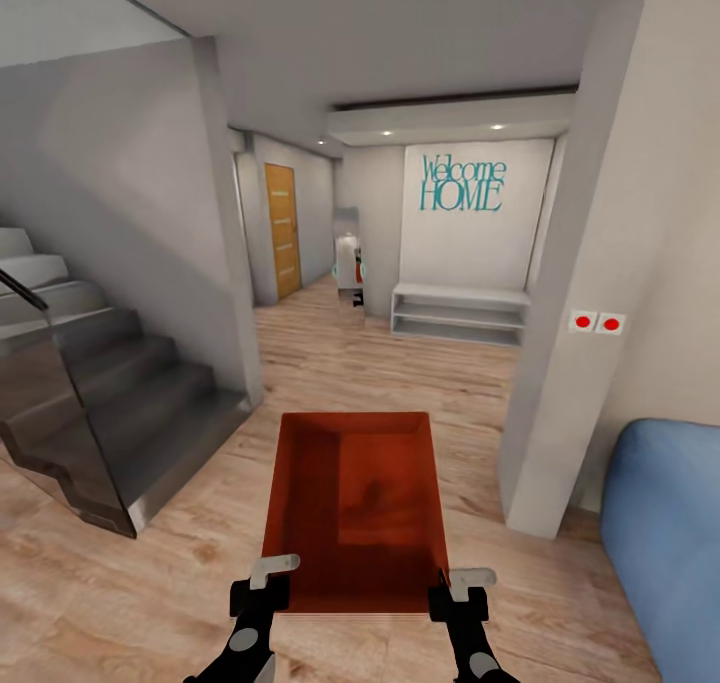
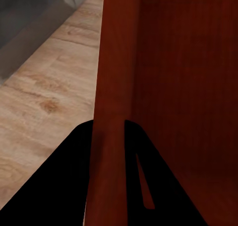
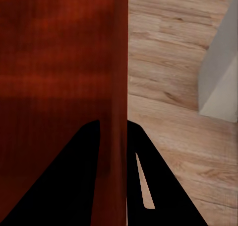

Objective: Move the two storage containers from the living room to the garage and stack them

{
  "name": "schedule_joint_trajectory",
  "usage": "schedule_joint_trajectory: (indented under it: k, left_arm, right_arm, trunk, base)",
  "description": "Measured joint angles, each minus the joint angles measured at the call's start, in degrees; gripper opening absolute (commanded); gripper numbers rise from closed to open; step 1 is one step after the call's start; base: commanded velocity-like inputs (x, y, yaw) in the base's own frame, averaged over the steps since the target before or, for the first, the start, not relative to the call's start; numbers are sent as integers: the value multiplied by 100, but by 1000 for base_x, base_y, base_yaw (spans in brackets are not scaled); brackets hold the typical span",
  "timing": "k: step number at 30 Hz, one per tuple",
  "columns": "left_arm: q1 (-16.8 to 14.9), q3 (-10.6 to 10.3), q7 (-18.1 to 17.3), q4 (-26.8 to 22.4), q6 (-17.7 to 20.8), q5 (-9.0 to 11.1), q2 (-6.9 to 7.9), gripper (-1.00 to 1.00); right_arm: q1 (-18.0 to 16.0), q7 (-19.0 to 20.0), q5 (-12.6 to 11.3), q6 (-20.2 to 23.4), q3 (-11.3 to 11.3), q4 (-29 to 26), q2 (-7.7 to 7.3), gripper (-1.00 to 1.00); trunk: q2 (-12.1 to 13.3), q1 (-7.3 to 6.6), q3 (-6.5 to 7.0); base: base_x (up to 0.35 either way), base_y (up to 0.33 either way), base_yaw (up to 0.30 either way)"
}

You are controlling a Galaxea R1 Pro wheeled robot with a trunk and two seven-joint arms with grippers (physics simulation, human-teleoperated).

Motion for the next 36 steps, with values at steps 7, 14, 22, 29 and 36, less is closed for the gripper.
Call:
schedule_joint_trajectory:
  k: [7,14,22,29,36]
  left_arm:
    - [0,0,1,0,1,0,-1,-100]
    - [0,-1,0,0,1,0,0,-100]
    - [0,-4,-3,0,15,-3,4,-100]
    - [0,-3,-1,0,-31,0,1,-100]
    - [0,-1,0,0,-19,0,0,-100]
  right_arm:
    - [0,0,0,-1,-1,1,0,-100]
    - [0,-2,1,-4,-1,4,1,-100]
    - [0,-5,-1,-6,-6,17,6,-100]
    - [0,-11,9,-26,3,-5,1,-100]
    - [0,-6,9,-13,0,-5,0,-100]
  trunk:
    - [0,0,0]
    - [0,0,0]
    - [0,0,0]
    - [0,0,0]
    - [0,0,0]
  base:
    - [321,0,0]
    - [321,0,0]
    - [321,0,0]
    - [321,0,0]
    - [321,0,0]
